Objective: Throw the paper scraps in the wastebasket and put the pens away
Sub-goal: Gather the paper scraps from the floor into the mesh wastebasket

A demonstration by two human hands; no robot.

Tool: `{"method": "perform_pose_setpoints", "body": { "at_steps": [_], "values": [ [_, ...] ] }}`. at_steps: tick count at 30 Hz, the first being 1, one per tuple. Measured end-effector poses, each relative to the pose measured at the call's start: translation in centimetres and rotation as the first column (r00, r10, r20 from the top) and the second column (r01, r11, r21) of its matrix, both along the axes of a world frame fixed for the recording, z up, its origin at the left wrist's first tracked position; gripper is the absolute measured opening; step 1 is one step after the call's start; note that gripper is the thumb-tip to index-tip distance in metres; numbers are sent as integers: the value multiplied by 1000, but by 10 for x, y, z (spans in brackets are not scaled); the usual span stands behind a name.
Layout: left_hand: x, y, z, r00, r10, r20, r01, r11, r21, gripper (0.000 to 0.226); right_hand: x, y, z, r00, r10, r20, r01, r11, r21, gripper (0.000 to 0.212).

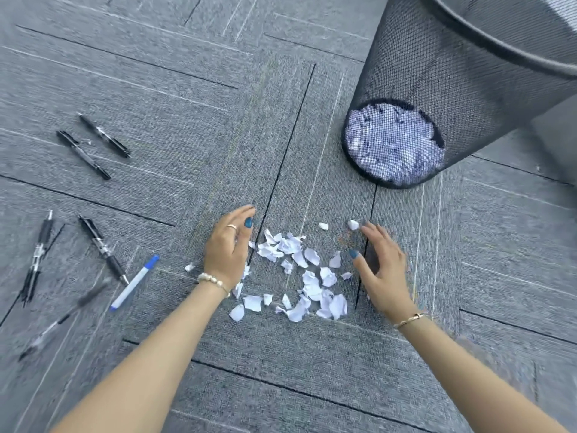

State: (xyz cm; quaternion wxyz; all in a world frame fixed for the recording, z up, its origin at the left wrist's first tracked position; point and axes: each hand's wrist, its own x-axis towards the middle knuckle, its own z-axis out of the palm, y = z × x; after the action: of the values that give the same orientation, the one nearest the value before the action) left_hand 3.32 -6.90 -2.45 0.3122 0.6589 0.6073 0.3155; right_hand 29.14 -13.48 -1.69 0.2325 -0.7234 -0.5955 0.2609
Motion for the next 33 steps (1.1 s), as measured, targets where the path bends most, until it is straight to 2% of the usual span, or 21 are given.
{"method": "perform_pose_setpoints", "body": {
  "at_steps": [4,8,11,15,19,22,24,26,30,33],
  "values": [
    [2,-2,-4,1000,-13,11,13,1000,6,74,-10,9,-3,999,19,-30,-18,1000,19,54],
    [17,-13,2,991,-134,9,134,991,-29,66,-28,26,-1,998,70,0,-70,997,18,63],
    [28,-23,1,988,-150,42,151,988,-21,75,-46,26,2,985,168,-51,-167,986,22,55],
    [40,-39,3,978,-190,91,194,981,-33,78,-64,9,7,951,259,-172,-258,966,27,55],
    [36,-49,8,976,-159,148,163,986,-18,67,-66,-2,12,919,292,-264,-295,955,27,49],
    [20,-46,11,986,-102,132,99,995,33,49,-67,2,18,913,247,-324,-252,967,27,47],
    [6,-41,13,992,-44,118,37,998,58,48,-69,11,19,927,238,-289,-237,971,40,51],
    [-9,-34,16,995,19,96,-26,997,67,46,-75,20,19,934,298,-194,-295,954,46,57],
    [-39,-31,4,997,58,-47,-56,997,45,46,-97,30,14,870,490,-44,-491,871,-11,59],
    [-46,-39,-2,995,61,-75,-60,998,16,50,-103,25,5,837,547,15,-546,837,-31,56]
  ]
}}
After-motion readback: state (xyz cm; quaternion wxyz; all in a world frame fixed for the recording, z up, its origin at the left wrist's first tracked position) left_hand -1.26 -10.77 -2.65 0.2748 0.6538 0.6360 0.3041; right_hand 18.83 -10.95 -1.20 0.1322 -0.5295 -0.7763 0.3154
